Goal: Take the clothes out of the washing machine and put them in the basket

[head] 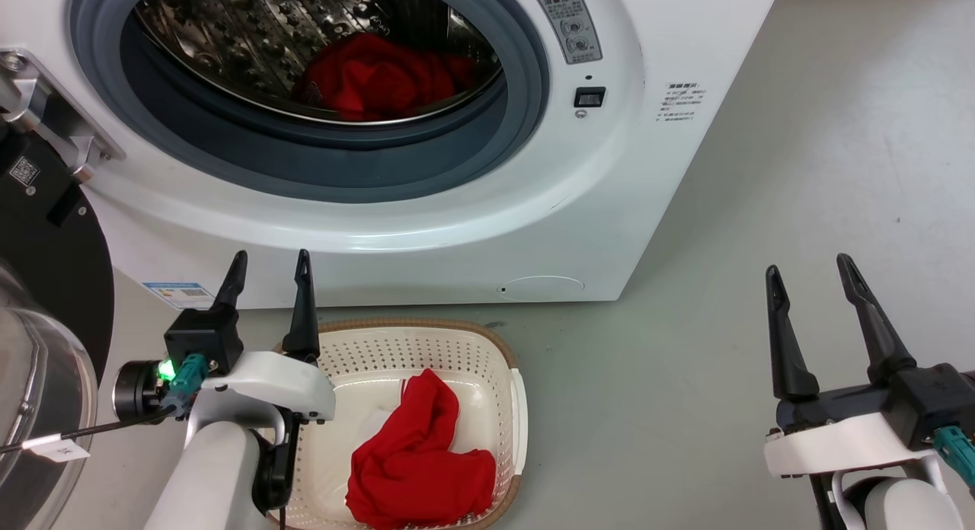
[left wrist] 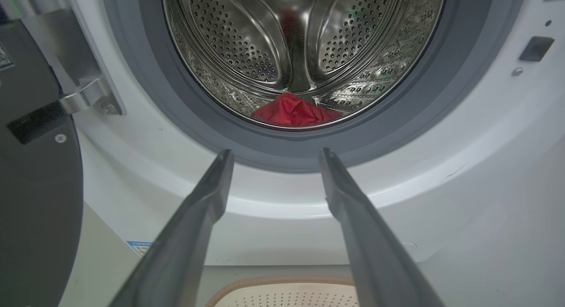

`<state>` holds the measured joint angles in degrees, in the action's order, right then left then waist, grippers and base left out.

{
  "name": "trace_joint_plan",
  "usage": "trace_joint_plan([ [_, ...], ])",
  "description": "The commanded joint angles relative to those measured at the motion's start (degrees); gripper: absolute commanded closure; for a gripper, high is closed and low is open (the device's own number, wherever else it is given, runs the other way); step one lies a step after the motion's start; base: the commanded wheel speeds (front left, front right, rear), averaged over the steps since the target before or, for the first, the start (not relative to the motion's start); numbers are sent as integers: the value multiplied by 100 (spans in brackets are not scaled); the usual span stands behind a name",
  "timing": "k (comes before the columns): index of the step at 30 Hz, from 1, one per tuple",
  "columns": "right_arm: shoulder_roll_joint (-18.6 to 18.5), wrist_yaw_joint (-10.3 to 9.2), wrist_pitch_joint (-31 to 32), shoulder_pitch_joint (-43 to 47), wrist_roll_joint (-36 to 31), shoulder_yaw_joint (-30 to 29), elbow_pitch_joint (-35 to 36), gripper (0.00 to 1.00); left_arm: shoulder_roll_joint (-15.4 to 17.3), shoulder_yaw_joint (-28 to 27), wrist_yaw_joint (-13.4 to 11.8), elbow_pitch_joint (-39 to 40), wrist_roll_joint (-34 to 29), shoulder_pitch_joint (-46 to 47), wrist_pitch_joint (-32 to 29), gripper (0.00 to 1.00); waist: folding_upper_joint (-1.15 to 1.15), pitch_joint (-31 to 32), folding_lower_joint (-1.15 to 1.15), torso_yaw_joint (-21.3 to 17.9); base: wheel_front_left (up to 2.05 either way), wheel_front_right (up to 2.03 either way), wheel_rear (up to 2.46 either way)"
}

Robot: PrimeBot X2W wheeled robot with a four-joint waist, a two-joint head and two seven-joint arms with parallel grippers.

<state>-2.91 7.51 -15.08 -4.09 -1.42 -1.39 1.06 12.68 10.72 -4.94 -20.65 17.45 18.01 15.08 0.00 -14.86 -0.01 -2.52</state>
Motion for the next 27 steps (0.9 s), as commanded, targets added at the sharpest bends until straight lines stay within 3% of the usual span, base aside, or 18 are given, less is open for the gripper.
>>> trace_joint_plan([
  [1,5,-4,-14,63,30,13,-8,0,-25,-46,39,24,-29,-49,12,0,0,27,1,-14,0,0,0],
  [6,4,-4,-14,-10,56,99,9,0,-104,-297,248,-128,-146,368,13,0,0,-22,1,-111,0,0,0],
  [13,5,-4,-14,-296,91,191,97,0,29,-239,418,-1106,-365,1609,-19,0,0,-496,1,-373,0,0,0],
  [27,8,-4,-14,-954,461,350,233,0,776,26,882,-3200,-635,4951,-1273,0,0,-1933,1,-1112,0,0,0],
])
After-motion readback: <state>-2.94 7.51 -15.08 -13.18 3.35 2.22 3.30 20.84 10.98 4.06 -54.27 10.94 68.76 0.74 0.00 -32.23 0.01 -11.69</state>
